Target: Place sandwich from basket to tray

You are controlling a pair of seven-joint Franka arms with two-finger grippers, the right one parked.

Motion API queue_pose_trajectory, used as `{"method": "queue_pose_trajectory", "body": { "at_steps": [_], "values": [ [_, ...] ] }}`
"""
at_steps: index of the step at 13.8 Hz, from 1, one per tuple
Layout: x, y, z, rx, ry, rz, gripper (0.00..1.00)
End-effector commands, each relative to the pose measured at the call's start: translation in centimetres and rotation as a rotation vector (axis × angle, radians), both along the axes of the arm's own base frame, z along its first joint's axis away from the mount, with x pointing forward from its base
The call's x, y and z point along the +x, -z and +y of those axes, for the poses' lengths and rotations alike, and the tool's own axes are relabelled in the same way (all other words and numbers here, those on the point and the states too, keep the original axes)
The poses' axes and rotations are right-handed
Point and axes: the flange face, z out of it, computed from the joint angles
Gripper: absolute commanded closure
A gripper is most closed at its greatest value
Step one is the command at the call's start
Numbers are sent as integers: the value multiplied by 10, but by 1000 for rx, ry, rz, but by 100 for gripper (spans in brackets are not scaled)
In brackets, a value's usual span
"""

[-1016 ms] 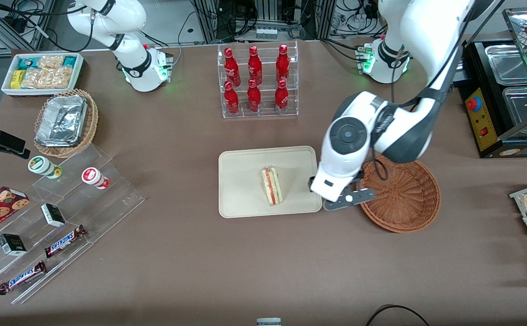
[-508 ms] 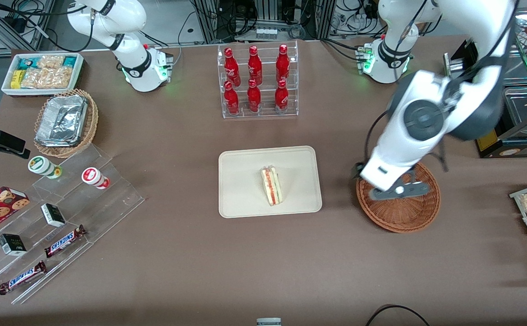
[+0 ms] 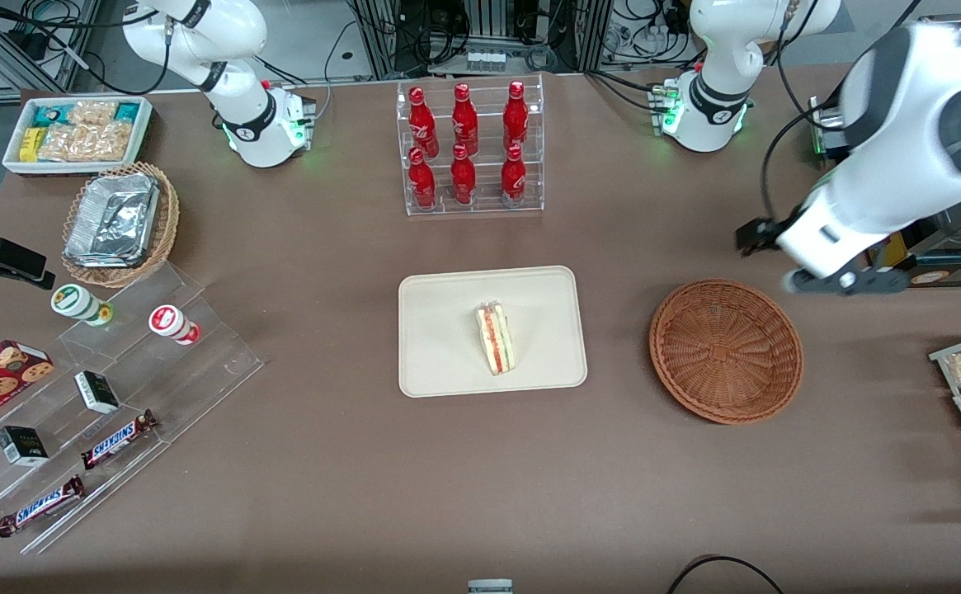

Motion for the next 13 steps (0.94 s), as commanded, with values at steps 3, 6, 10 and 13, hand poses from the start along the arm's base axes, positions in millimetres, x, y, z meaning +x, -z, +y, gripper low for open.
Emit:
{"method": "queue_pose_trajectory", "body": {
  "at_steps": [3, 6, 10, 13],
  "values": [
    [-23, -53, 58, -36, 23, 13, 0],
    [-32, -70, 81, -35, -16, -25, 0],
    [-31, -71, 94, -39, -33, -34, 0],
    [-29, -73, 101, -35, -42, -67, 0]
  ]
}}
